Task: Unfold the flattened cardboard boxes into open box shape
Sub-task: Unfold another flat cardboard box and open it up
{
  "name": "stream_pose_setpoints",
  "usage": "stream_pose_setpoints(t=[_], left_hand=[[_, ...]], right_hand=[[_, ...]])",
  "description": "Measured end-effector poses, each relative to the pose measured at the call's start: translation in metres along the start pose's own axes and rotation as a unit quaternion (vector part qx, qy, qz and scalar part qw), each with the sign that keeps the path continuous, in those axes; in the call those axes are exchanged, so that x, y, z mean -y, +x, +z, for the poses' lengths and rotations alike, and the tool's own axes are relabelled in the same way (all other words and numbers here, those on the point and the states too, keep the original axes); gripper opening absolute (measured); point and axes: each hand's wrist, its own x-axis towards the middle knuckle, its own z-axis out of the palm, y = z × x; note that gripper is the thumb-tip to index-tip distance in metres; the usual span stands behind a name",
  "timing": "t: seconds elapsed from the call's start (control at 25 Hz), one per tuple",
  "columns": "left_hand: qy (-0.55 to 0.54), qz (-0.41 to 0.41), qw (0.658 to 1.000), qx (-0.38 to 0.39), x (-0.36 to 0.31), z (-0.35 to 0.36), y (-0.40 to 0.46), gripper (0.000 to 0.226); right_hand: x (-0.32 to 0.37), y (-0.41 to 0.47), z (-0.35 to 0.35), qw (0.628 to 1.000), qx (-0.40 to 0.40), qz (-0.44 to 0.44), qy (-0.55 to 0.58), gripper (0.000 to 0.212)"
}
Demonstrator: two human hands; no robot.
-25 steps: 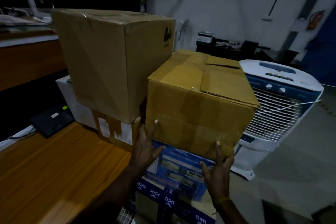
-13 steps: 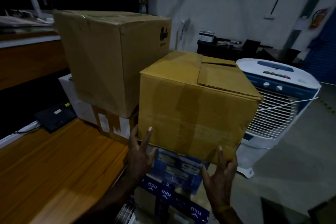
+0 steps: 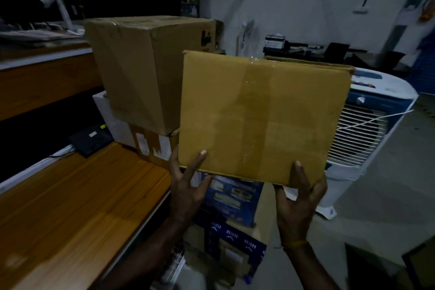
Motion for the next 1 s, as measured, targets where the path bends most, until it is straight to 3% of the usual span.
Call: stream_pose_setpoints(t=[0.32,0.44,0.8,1.0], left_hand=[[-0.097,0.03,0.991,-0.091,-0.134,-0.047,0.004,0.028],[-0.093,0.042,0.99,-0.1,-0.173,-0.071,-0.005,0.026],[-0.045,-0.025,0.99,-0.131,-0.232,-0.159,-0.039,0.033],[0.046,-0.07,0.988,-0.133,-0.234,-0.202,-0.056,0.04]], right_hand=[[0.071,0.04,-0.073,0.986,-0.107,-0.051,0.115,0.046],[0.088,0.038,-0.096,0.983,-0.111,-0.036,0.139,0.048],[0.171,0.014,-0.142,0.972,-0.045,-0.02,0.231,0.05],[0.192,0.005,-0.127,0.966,0.05,0.007,0.254,0.05]])
